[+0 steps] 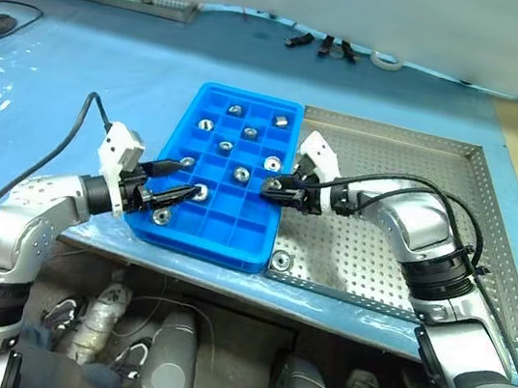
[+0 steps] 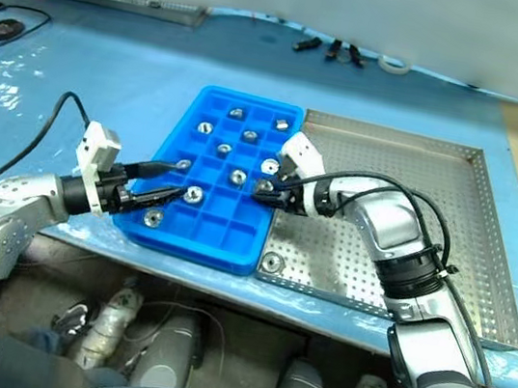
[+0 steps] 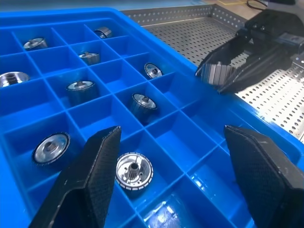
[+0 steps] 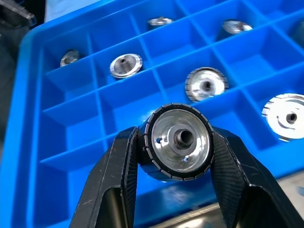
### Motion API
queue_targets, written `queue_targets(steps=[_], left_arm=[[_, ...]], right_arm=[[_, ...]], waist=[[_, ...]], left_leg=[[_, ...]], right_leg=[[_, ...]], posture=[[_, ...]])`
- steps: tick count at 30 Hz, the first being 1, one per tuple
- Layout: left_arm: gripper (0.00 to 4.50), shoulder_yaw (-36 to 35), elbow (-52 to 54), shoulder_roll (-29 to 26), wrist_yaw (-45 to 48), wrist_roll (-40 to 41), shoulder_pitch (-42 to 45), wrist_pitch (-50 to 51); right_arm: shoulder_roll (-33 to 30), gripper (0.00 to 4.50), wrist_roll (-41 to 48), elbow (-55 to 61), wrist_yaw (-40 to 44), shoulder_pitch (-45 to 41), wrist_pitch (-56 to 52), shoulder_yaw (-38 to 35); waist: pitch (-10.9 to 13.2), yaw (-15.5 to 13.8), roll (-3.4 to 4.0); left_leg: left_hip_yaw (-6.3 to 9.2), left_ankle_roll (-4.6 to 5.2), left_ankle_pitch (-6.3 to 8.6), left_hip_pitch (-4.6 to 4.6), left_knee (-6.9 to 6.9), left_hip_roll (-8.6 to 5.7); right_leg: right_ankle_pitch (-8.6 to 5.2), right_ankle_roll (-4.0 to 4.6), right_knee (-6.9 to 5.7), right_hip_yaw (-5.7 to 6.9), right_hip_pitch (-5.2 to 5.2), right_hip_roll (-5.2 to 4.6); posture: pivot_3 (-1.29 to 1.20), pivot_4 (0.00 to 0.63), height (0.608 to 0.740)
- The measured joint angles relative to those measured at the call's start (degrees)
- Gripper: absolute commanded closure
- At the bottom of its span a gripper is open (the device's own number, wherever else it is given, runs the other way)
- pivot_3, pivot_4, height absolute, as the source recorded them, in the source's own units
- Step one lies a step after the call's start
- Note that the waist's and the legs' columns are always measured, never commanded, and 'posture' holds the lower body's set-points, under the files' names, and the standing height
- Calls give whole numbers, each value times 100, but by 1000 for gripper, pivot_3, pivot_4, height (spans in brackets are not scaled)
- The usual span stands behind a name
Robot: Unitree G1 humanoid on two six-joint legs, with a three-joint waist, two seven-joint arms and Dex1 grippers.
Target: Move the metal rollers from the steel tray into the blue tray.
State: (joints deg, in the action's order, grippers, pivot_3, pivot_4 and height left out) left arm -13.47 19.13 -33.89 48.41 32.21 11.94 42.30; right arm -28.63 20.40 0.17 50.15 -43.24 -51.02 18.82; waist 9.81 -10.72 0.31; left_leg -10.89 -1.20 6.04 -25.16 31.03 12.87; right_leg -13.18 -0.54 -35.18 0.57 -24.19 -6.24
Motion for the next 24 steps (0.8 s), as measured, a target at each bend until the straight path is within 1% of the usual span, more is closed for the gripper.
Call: queue_targets(steps=[7,14,18,20,21,24], left_arm=[[865,-6,344,4,-374,272,-168,131],[865,0,357,-109,-468,412,-141,186],[865,53,304,-130,-474,436,-22,187],[865,78,248,-145,-479,446,57,187],[865,91,222,-160,-478,447,81,186],[865,119,169,-205,-473,447,125,182]], right_arm=[[-12,2710,-123,-151,218,-24,72,42],[28,2710,36,327,243,49,-276,22],[162,2710,22,289,177,188,-310,56],[212,1961,-23,229,106,197,-270,62],[242,1708,-41,191,69,195,-219,57],[317,664,-88,101,-14,195,-79,46]], waist=[[0,-114,0],[-1,-110,-1],[-1,-107,-1],[-1,-103,-1],[-2,-103,-2],[-2,-105,-2]], left_leg=[[80,-52,-33,4,-6,-1],[84,-72,-46,1,-3,-5],[85,-75,-48,-2,-2,-5],[85,-81,-51,-1,-2,-5],[86,-81,-52,1,-2,-5],[86,-84,-53,1,-2,-6]], right_leg=[[-2,-2,-58,2,-1,10],[-2,-2,-54,1,-1,12],[-2,-2,-54,1,-2,12],[-2,-2,-56,1,-2,12],[-2,-2,-57,1,-1,12],[-2,-3,-59,1,-1,11]], posture=[[324,150,740],[310,150,740],[298,150,740],[298,150,740],[298,150,740],[276,150,740]])
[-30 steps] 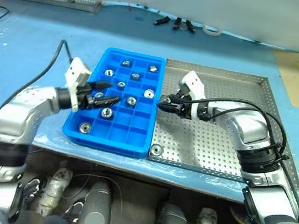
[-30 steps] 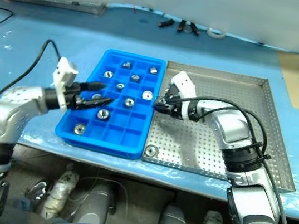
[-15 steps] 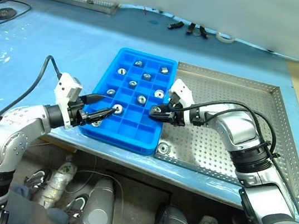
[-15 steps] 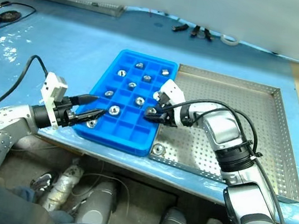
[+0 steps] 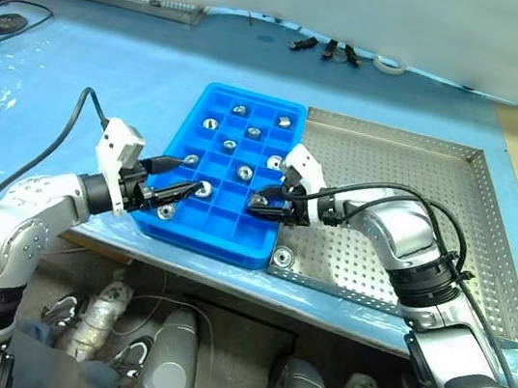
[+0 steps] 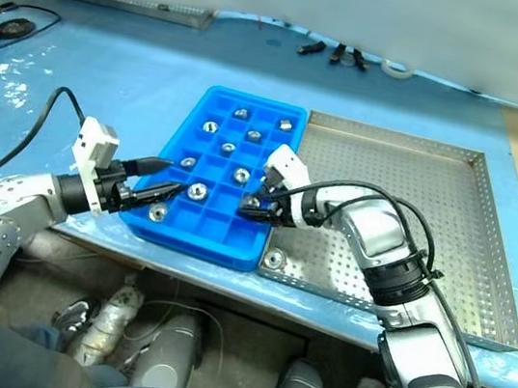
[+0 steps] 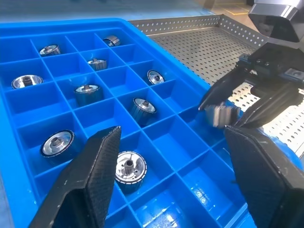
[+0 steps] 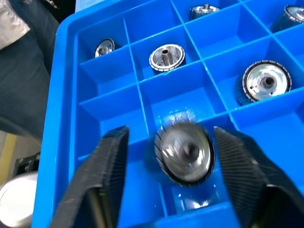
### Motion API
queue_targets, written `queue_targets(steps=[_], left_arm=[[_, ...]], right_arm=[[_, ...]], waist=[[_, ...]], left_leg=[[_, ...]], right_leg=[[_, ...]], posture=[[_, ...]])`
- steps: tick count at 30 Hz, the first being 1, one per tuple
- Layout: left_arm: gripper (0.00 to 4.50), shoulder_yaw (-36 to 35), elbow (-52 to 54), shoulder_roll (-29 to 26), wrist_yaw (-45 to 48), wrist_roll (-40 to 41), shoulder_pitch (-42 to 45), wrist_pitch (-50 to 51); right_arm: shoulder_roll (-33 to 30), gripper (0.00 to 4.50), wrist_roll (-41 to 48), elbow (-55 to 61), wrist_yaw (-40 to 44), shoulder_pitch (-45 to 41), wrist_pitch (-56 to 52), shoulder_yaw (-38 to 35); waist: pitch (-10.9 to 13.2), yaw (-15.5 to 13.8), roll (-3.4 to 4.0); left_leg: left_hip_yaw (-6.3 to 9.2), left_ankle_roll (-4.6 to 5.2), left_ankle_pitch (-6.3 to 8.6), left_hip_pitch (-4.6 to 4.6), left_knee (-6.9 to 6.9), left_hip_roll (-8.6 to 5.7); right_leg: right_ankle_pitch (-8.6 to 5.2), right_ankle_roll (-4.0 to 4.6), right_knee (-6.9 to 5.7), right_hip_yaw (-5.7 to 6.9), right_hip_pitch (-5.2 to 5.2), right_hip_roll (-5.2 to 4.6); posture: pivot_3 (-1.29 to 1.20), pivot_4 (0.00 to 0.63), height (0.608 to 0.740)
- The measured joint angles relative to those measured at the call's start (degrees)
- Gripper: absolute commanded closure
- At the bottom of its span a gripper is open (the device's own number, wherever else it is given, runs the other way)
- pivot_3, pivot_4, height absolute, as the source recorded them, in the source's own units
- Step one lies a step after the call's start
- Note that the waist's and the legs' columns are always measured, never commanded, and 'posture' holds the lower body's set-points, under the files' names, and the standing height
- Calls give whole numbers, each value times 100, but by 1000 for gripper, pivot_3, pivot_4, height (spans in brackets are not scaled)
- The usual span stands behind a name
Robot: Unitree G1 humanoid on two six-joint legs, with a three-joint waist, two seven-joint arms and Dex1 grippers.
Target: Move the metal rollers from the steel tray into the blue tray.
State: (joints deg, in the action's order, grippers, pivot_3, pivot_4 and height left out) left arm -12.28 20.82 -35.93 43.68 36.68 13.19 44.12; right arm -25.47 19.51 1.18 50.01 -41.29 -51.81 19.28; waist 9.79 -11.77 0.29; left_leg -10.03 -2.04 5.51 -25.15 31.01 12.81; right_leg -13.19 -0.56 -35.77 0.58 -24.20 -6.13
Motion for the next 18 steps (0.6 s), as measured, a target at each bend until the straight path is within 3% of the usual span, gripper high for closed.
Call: queue_targets(steps=[1,9,18], left_arm=[[865,13,-23,-2,2,0,14,-3],[865,324,-552,4,184,-61,688,-184],[865,1328,-2353,527,1142,-605,2290,-1065]], right_arm=[[-2,375,-37,-16,-27,-1,58,0],[-216,375,-223,31,-208,-20,119,-159],[-943,375,71,1082,-516,490,-593,-1213]], waist=[[0,4,0],[-1,11,-1],[-2,243,-4]], left_leg=[[0,-1,0,0,0,-1],[1,-11,-7,-1,10,-3],[0,-10,-8,-1,21,-7]], right_leg=[[0,0,0,0,0,0],[4,-4,-8,1,8,-2],[19,-28,-4,-6,13,0]], posture=[[256,150,740],[103,150,740],[-130,150,740]])
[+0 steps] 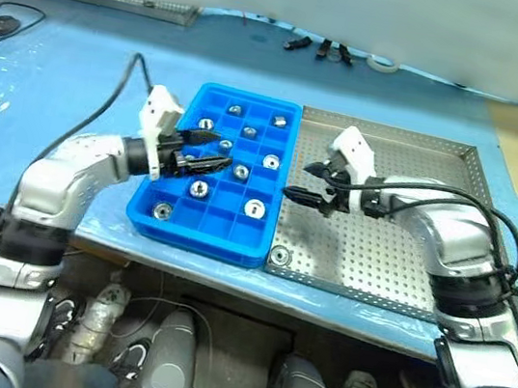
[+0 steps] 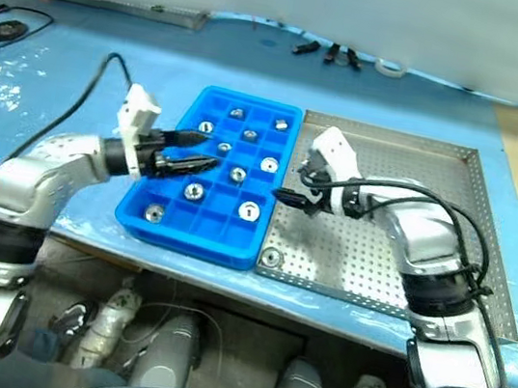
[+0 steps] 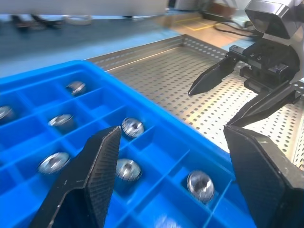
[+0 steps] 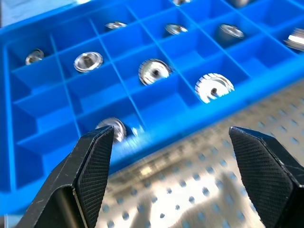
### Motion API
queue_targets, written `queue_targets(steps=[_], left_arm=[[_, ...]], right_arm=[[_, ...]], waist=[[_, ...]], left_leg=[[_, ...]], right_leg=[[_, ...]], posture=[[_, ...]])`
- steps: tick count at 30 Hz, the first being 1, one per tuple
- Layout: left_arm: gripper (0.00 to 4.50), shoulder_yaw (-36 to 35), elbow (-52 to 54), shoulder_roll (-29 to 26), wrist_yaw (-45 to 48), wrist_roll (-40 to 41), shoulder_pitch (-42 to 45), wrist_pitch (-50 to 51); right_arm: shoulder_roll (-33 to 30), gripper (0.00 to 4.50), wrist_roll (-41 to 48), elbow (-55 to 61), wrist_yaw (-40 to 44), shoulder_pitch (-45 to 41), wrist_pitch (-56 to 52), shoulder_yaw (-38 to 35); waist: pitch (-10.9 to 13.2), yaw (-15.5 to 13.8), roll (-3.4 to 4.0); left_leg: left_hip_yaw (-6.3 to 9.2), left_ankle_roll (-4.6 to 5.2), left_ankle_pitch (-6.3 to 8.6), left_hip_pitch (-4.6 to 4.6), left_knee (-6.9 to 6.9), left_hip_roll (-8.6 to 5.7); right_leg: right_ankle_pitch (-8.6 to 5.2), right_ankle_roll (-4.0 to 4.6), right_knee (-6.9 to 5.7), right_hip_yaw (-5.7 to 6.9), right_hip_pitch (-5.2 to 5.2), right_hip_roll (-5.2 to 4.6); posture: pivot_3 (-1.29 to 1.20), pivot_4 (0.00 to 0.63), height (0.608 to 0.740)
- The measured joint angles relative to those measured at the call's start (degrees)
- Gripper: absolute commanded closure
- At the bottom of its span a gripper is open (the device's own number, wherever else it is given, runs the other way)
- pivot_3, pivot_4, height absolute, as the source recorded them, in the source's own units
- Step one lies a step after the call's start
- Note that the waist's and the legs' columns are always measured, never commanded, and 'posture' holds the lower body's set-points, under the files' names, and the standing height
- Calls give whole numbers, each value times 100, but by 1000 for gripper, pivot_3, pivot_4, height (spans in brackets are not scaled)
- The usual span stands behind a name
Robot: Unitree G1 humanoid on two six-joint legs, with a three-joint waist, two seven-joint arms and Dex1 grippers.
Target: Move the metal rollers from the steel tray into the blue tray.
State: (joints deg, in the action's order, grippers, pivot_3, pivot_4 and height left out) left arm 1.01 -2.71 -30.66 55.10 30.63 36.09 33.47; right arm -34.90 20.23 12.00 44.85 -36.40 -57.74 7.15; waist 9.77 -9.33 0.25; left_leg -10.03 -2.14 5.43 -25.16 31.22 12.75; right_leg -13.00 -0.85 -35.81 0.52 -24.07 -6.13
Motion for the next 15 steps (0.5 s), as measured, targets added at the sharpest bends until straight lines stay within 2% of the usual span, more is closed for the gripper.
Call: queue_targets(steps=[8,15], left_arm=[[865,748,-1886,892,1173,-590,1297,-986],[865,860,-2804,1284,1793,-936,1740,-1443]], right_arm=[[-344,375,436,1487,-531,1143,-859,-1174],[-262,375,696,2061,-878,1774,-1055,-1275]], waist=[[-1,387,-1],[-2,721,1]], left_leg=[[-13,31,13,6,10,-1],[-32,61,29,23,18,1]], right_leg=[[-2,4,5,-16,3,1],[-10,20,6,-41,4,2]], posture=[[-321,150,740],[-381,150,740]])
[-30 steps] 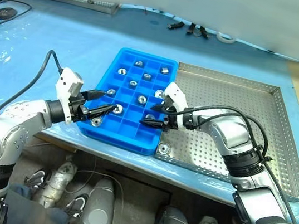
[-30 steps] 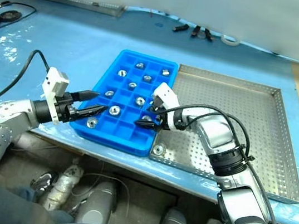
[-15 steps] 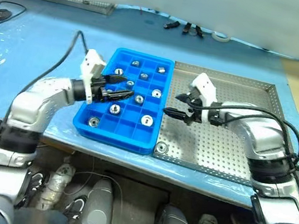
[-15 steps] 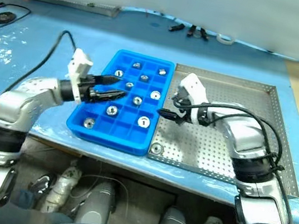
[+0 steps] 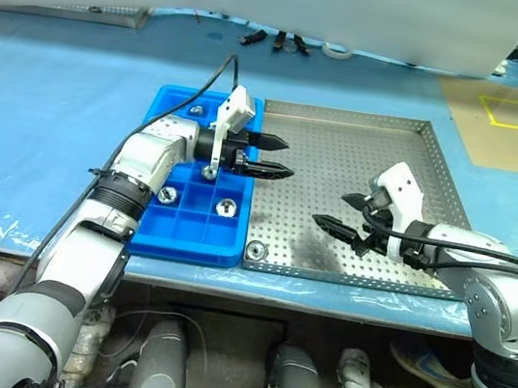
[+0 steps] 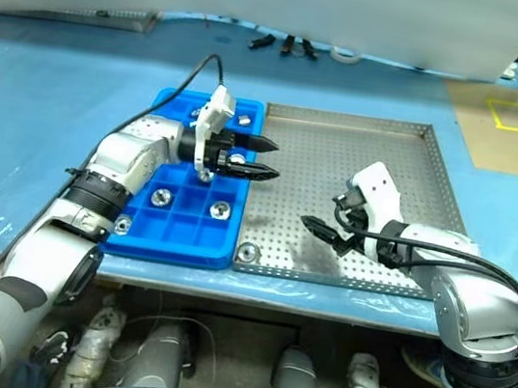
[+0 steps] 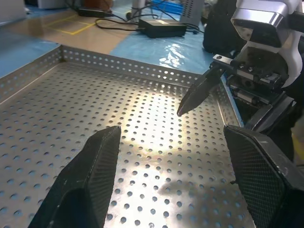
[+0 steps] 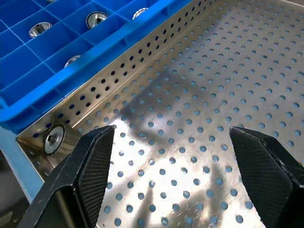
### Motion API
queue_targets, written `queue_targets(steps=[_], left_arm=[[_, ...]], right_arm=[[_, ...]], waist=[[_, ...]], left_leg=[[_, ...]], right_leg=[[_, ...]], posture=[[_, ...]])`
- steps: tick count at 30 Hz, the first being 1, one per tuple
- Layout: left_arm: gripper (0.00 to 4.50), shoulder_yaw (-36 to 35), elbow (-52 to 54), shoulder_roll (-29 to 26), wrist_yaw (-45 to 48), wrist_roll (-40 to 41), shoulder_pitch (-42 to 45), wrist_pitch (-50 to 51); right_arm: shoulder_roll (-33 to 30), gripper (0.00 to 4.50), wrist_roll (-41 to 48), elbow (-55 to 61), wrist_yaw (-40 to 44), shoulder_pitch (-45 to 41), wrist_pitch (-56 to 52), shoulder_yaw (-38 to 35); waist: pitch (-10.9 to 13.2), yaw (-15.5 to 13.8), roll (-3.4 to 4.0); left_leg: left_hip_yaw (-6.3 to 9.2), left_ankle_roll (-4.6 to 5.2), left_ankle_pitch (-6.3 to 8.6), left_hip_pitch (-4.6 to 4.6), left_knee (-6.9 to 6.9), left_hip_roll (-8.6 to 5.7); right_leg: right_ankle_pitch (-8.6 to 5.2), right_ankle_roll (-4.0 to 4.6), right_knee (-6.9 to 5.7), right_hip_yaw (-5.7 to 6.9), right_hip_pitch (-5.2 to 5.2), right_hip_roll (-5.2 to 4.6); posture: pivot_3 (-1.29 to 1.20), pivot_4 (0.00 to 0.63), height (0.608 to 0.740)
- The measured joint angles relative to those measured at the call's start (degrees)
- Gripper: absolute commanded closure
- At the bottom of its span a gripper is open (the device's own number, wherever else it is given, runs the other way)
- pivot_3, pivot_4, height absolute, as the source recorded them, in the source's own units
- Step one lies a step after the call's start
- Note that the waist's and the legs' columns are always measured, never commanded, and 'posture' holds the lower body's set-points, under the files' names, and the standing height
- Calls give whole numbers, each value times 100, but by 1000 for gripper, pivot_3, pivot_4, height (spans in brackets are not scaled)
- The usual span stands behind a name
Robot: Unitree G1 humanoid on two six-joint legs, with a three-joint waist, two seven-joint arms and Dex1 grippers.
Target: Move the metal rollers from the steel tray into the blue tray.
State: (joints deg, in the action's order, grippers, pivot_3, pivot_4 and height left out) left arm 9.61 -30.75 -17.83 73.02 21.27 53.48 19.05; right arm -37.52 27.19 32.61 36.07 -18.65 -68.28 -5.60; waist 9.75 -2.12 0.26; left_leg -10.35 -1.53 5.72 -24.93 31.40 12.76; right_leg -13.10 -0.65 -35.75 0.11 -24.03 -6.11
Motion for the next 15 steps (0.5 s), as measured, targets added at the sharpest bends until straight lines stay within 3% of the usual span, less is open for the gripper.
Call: queue_targets(steps=[9,15], left_arm=[[865,-59,111,-323,280,-127,-121,57],[865,-172,1617,-1159,398,141,-1155,774]], right_arm=[[288,375,317,-25,-128,124,20,115],[425,375,373,-392,49,-221,46,940]], waist=[[-1,-9,2],[-2,-59,4]], left_leg=[[-6,32,12,3,9,3],[-6,30,11,3,6,4]], right_leg=[[0,3,-2,-2,3,-1],[-1,5,-1,2,4,-2]], posture=[[-272,150,740],[-177,150,740]])
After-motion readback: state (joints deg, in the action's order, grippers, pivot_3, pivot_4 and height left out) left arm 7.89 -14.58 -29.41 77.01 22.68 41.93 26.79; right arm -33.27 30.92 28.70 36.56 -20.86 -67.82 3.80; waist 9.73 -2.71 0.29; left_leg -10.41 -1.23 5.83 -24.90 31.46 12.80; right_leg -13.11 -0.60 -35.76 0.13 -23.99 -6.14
